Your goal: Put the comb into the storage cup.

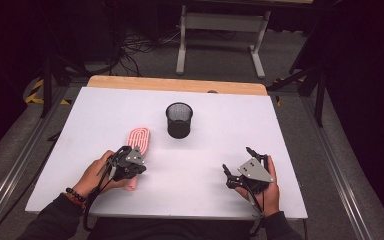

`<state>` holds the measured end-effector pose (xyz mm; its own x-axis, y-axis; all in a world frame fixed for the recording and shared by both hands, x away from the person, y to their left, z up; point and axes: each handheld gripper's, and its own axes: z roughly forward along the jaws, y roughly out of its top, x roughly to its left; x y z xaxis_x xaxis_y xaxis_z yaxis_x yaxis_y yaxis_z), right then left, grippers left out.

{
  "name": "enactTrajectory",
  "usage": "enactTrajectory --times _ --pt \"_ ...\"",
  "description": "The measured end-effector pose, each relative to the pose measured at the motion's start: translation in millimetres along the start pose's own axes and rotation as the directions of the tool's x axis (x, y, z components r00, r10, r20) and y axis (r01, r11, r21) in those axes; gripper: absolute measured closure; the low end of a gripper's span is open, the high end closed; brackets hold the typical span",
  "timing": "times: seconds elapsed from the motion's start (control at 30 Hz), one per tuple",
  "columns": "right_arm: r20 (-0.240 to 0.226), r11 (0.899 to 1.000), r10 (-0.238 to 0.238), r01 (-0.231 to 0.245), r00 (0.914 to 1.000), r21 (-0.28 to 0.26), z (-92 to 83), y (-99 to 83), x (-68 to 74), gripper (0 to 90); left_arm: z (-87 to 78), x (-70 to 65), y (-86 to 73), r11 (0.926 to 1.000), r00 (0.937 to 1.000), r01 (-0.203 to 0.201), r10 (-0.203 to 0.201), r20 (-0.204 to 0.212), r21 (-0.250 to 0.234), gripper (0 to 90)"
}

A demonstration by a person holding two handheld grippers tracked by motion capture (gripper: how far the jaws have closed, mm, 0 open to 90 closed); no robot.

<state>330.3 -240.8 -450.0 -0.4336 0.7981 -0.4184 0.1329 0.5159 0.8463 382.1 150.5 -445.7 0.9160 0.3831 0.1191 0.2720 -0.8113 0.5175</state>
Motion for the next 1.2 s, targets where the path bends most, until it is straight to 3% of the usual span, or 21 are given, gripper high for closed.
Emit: enactTrajectory --times 0.47,0.67,0.8,0.83,0.93,1.07,1.2 --pt "-0.006 1.0 -0.009 0.009 0.9999 0.005 0.6 0.0 1.0 9.3 -8.7 5.6 -22.0 0.9995 0.9995 0.032 -0.032 -0.004 0.006 89.7" --pt "-0.01 1.0 -0.01 0.01 0.9999 0.007 1.0 0.0 1.2 9.3 -13.7 6.7 -24.8 0.9994 0.9993 0.034 -0.034 -0.013 -0.013 89.3" --pt "-0.01 1.0 -0.012 0.012 0.9999 0.004 0.7 0.4 1.4 9.3 -23.6 6.1 -22.9 0.9983 0.9986 0.017 -0.02 -0.049 -0.056 89.0" --pt "-0.01 1.0 -0.013 0.013 0.9999 0.004 0.6 0.4 1.3 9.3 -34.4 7.1 -22.8 0.9943 0.9977 0.028 -0.034 -0.058 -0.103 89.0" --pt "-0.011 1.0 -0.012 0.012 0.9999 0.004 1.0 0.3 1.3 9.3 -45.9 10.1 -24.2 0.9884 0.9953 0.049 -0.06 -0.076 -0.144 87.0" --pt "-0.011 1.0 -0.013 0.013 0.9998 0.004 0.8 0.6 1.6 9.3 -49.0 14.3 -27.0 0.9818 0.9891 0.091 -0.109 -0.1 -0.167 81.9" --pt "-0.014 1.0 -0.011 0.011 0.9998 0.004 1.0 0.5 1.5 9.3 -47.7 17.0 -26.4 0.9736 0.9796 0.142 -0.164 -0.116 -0.179 69.8"
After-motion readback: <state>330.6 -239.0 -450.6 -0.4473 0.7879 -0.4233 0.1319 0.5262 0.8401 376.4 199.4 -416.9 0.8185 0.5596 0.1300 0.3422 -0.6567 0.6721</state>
